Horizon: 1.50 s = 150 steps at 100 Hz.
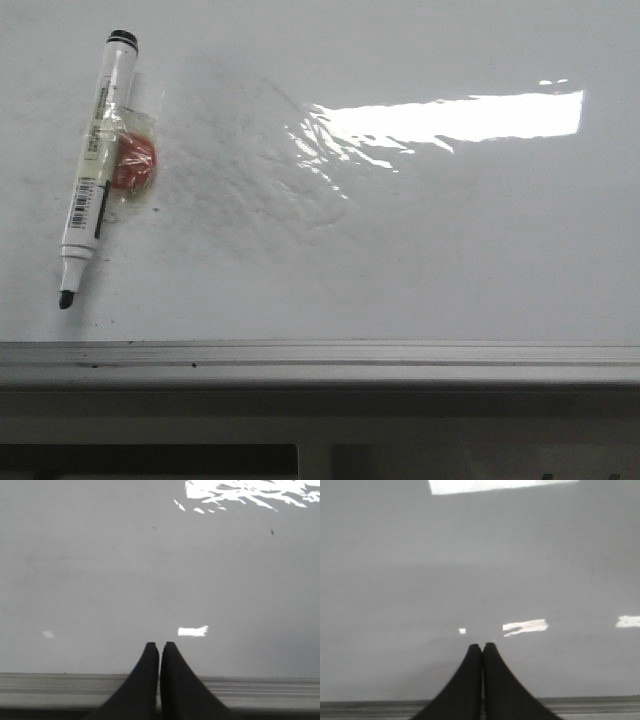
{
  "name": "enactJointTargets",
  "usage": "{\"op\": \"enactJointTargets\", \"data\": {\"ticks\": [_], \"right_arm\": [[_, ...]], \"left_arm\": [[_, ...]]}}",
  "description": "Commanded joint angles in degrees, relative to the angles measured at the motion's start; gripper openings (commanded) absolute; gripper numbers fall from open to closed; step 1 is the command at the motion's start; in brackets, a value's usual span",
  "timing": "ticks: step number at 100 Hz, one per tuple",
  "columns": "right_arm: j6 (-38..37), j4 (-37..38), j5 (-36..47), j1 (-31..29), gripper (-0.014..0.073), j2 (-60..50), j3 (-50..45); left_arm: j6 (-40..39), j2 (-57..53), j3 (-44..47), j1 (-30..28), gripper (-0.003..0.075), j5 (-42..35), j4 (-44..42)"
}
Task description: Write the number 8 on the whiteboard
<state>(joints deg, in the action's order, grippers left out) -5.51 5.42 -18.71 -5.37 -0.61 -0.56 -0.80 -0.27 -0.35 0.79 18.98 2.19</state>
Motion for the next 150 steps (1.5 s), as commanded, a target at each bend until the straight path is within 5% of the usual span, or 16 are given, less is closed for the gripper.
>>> {"op": "enactJointTargets", "data": {"ticks": [1, 66, 92, 150], "right_arm": [[0.28, -0.03, 1.19, -0.38, -0.0063, -1.23, -0.7], [0.28, -0.03, 1.19, -0.38, -0.0063, -1.23, -0.7], [0.28, -0.03, 2.56, -0.38, -0.0063, -1.23, -0.7], [0.18, -0.03, 27.25, -0.38, -0.0063, -1.23, -0.7]], "left_arm": [[-0.12, -1.56, 2.27, 0.27, -0.002, -2.67, 0.34], [-0.12, -1.56, 2.27, 0.27, -0.002, -2.8, -3.3], [-0.12, -1.56, 2.27, 0.27, -0.002, -8.51, -4.61], [-0.12, -1.56, 2.27, 0.27, -0.002, -13.62, -3.21]]}}
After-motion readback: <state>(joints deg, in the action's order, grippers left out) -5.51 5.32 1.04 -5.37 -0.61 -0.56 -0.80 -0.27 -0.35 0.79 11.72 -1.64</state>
